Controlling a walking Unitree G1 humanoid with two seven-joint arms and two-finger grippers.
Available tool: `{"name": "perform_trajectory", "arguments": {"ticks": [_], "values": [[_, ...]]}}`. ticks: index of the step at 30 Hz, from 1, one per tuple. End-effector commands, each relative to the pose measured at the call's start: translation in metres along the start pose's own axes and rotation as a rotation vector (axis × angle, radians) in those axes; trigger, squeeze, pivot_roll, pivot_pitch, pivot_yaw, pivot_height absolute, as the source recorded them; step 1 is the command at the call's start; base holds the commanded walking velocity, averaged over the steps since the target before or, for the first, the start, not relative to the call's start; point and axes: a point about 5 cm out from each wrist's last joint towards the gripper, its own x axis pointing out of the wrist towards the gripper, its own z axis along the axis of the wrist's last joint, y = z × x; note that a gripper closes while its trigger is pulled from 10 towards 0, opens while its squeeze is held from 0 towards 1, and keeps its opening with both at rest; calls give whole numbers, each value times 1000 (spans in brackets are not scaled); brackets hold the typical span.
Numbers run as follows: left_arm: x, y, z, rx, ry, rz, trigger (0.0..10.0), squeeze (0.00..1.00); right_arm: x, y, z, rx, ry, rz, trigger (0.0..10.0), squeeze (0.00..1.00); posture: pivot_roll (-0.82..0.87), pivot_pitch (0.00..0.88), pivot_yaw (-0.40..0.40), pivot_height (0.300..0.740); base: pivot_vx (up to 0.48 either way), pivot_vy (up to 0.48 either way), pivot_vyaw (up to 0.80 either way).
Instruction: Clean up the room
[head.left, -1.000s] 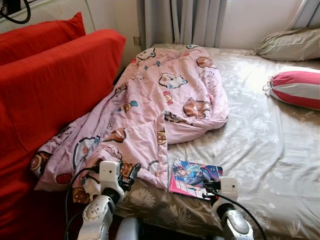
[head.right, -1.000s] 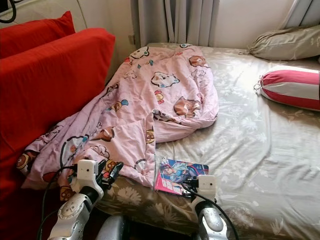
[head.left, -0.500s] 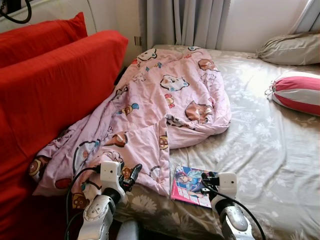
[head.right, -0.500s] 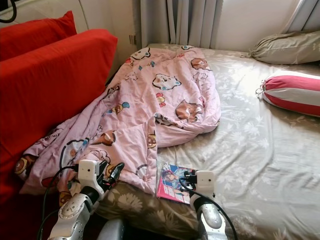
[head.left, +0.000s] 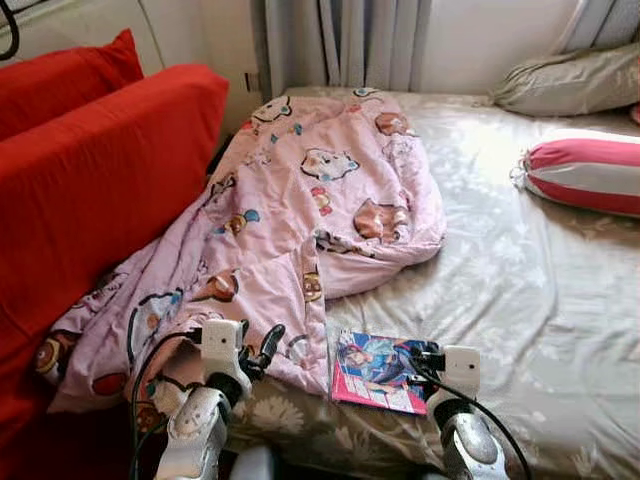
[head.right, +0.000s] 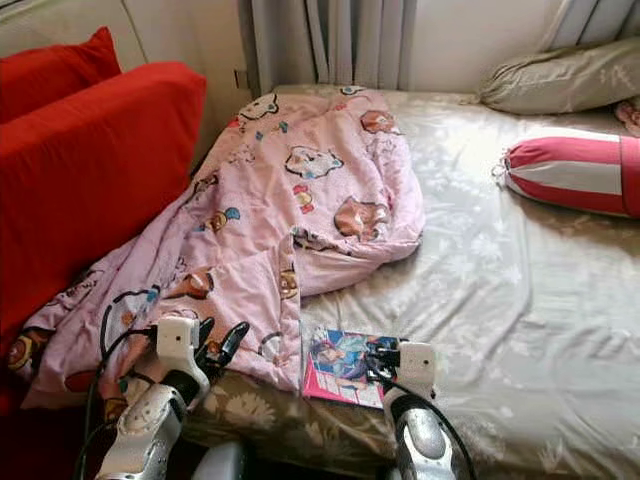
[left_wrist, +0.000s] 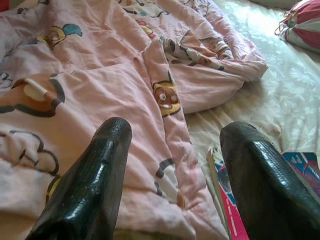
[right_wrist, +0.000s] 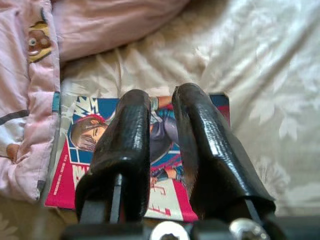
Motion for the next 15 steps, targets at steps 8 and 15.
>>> {"name": "perform_trajectory", "arguments": {"ticks": [8, 15], "values": [[0, 6, 5, 9, -2, 22, 10000, 0, 4, -22, 1, 25, 74, -102, 10000, 0, 109, 148, 35, 636, 0, 0, 0], [-1, 8, 8, 20, -4, 23, 10000, 0, 1, -37, -1, 0, 104, -183, 10000, 0, 118, 185, 53, 636, 0, 0, 0]]}}
